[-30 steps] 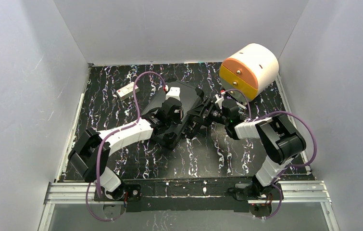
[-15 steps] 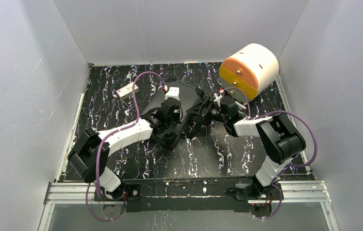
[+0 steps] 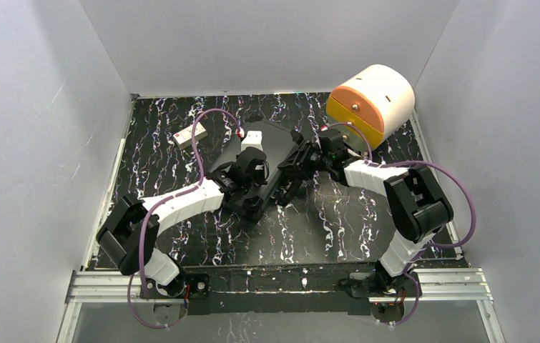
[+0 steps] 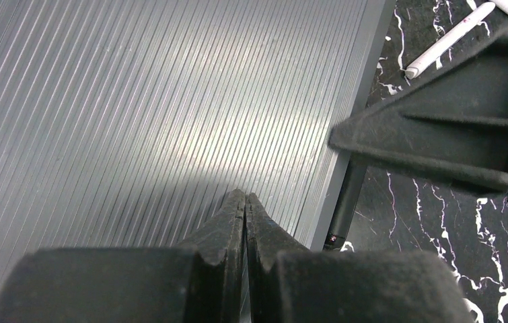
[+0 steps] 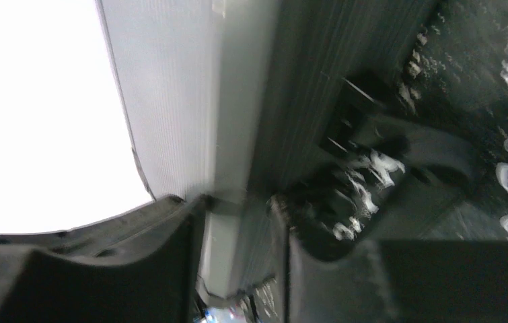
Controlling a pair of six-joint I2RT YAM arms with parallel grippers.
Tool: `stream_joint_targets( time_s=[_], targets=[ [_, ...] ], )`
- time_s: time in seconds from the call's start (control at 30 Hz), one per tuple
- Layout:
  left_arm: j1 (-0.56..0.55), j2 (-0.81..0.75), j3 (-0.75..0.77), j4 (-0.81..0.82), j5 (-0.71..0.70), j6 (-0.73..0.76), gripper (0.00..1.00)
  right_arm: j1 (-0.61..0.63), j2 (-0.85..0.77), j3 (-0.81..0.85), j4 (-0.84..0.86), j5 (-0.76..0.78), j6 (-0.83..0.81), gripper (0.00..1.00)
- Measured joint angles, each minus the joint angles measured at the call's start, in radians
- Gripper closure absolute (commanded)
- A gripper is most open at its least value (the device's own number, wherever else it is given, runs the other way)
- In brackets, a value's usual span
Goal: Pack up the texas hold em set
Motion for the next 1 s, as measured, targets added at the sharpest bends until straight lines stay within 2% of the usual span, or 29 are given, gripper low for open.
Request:
stream_joint_targets(
  time_s=[0.07, 0.23, 0.3, 0.67, 0.8, 1.0],
  targets=[
    [0.0, -0.003, -0.006, 0.008, 0.0, -0.002, 1.0, 0.001, -0.003, 0.03, -0.018, 0.005, -0.01, 0.65],
    [0.002, -0.007, -0.012, 0.015, 0.0, -0.002, 1.0, 0.01, -0.002, 0.064, -0.087, 0.026, -0.007, 0.46],
    [0.002, -0.008, -0.012, 0.015, 0.003, -0.002, 1.0, 0.022, -0.003, 0.071, -0.097, 0.047, -0.018, 0.42],
    [0.003, -0.009, 0.005, -0.017, 0.006, 0.009, 0.97, 0.069, -0.108, 0.071, -0.153, 0.151, -0.089, 0.31],
    [0.003, -0.008, 0.025, -0.053, 0.008, 0.018, 0.94, 0.069, -0.163, 0.045, -0.157, 0.194, -0.096, 0.35],
    [0.007, 0.002, 0.071, -0.129, 0.008, 0.038, 0.84, 0.068, -0.187, 0.0, -0.168, 0.225, -0.114, 0.65]
  ],
)
